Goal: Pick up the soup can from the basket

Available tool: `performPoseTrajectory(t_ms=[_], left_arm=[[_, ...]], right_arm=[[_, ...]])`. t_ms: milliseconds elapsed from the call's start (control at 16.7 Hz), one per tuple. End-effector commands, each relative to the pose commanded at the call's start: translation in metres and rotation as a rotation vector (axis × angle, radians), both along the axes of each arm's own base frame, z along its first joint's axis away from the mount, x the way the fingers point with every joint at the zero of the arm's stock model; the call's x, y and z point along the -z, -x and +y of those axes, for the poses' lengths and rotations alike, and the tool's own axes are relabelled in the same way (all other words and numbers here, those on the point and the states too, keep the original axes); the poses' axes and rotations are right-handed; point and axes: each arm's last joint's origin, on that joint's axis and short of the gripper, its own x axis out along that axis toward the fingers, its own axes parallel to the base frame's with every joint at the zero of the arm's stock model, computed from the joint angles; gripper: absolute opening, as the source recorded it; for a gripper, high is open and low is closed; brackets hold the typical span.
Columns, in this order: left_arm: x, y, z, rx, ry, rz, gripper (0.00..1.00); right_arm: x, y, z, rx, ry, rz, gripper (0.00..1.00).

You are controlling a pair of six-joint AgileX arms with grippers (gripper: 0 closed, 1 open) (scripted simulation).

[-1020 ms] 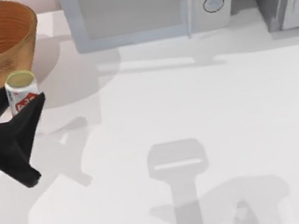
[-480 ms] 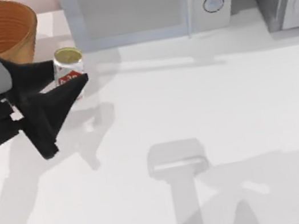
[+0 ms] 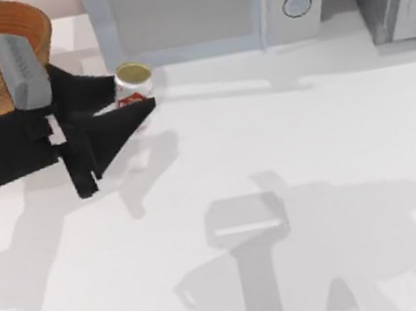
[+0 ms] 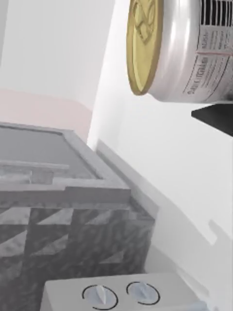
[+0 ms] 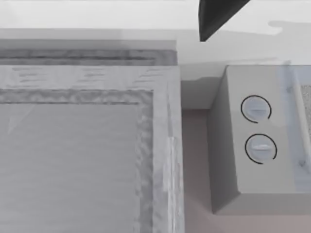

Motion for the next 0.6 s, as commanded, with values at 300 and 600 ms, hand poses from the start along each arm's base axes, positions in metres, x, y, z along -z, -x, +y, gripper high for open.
performPoseTrajectory(t_ms=[300, 600], left_arm=[[0.030, -0.030, -0.008, 0.111, 0.011, -0.004, 0.00], [0.068, -0.056, -0.012, 0.204, 0.021, -0.007, 0.00]], right_arm=[[0.000, 0.000, 0.000, 0.000, 0.000, 0.000, 1.00], [0.000, 0.000, 0.000, 0.000, 0.000, 0.000, 1.00]])
